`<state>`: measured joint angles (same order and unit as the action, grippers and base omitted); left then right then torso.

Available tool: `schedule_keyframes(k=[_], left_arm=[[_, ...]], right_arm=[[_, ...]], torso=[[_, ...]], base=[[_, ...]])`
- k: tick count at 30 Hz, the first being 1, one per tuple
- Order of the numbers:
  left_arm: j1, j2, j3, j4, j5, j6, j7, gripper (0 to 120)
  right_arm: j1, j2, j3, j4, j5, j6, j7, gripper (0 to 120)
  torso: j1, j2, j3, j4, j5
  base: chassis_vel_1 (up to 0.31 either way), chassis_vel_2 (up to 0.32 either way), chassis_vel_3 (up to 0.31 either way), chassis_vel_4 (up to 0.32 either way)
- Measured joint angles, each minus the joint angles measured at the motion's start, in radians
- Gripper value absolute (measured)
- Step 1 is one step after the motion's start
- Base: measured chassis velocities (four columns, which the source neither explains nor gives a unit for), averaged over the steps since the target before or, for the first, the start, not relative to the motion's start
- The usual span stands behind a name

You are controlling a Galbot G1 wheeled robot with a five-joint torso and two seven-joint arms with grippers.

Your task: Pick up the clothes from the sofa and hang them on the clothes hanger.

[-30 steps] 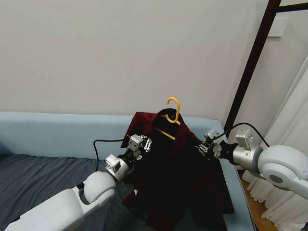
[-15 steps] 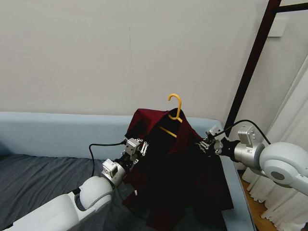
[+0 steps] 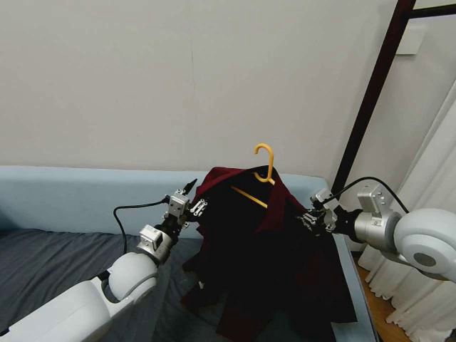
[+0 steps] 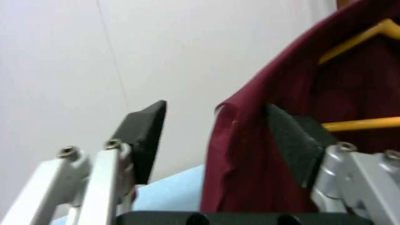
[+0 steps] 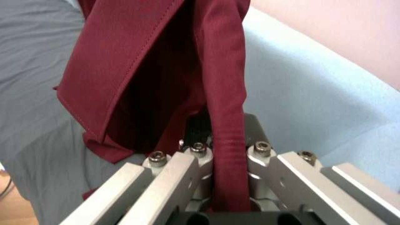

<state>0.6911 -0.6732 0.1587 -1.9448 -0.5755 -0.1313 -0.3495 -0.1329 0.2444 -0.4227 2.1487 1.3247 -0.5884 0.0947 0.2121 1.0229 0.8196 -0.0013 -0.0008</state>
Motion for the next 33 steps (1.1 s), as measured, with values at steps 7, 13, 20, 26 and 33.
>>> schedule_keyframes(k=[7, 13, 20, 26, 33], left_arm=[[0.214, 0.032, -0.142, -0.047, 0.027, -0.058, 0.015, 97], [0.446, -0.007, -0.23, -0.087, 0.089, -0.12, 0.005, 100], [0.626, -0.136, -0.299, -0.066, 0.157, -0.256, -0.01, 100], [0.737, -0.242, -0.347, -0.061, 0.228, -0.312, -0.01, 100], [0.898, -0.355, -0.43, -0.055, 0.358, -0.363, -0.02, 100]], right_arm=[[-0.022, -0.019, 0.078, 0.021, 0.098, -0.014, 0.04, 1], [-0.026, -0.03, 0.151, 0.036, 0.193, -0.092, 0.162, 1], [-0.125, -0.056, 0.319, 0.071, 0.297, -0.145, 0.299, 1], [-0.096, -0.076, 0.368, 0.087, 0.399, -0.148, 0.385, 1], [-0.047, -0.188, 0.407, 0.096, 0.529, -0.148, 0.436, 1]], torso=[[0.0, 0.0, 0.0, 0.0002, -0.0002], [0.0, 0.0, 0.0, 0.0, 0.0], [0.0, 0.0, 0.0, -0.0002, 0.0], [0.0, 0.0, 0.0, 0.0003, 0.0001], [0.0, 0.0, 0.0, -0.0001, 0.0002]], base=[[0.0, 0.0, 0.0, 0.0], [0.0, 0.0, 0.0, 0.0], [0.0, 0.0, 0.0, 0.0], [0.0, 0.0, 0.0, 0.0], [0.0, 0.0, 0.0, 0.0]])
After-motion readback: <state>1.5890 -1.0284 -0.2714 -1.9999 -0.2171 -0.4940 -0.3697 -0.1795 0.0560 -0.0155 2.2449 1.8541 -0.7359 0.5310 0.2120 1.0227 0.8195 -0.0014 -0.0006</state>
